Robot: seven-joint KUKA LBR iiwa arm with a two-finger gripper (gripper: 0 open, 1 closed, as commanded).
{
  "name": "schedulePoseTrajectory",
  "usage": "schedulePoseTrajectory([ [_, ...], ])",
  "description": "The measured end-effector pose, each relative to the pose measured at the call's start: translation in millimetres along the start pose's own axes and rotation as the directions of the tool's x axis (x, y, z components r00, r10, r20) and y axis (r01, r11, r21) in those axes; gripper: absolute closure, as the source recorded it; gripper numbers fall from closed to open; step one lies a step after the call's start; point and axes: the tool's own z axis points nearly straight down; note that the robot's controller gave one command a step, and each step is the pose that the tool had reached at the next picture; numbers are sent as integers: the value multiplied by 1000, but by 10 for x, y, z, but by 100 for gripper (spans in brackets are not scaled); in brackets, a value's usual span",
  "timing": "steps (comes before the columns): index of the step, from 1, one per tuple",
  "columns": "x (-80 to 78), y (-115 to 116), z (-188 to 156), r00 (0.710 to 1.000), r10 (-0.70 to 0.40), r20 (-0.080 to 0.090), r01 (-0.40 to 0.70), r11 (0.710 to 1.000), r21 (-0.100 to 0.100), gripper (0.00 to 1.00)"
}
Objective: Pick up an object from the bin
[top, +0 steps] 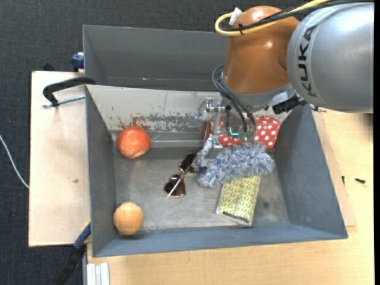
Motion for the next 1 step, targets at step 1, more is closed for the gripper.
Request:
schedulePoseTrajectory([
  [1, -16, -4, -45, 1000, 1, 8, -1, 1000, -1, 0],
])
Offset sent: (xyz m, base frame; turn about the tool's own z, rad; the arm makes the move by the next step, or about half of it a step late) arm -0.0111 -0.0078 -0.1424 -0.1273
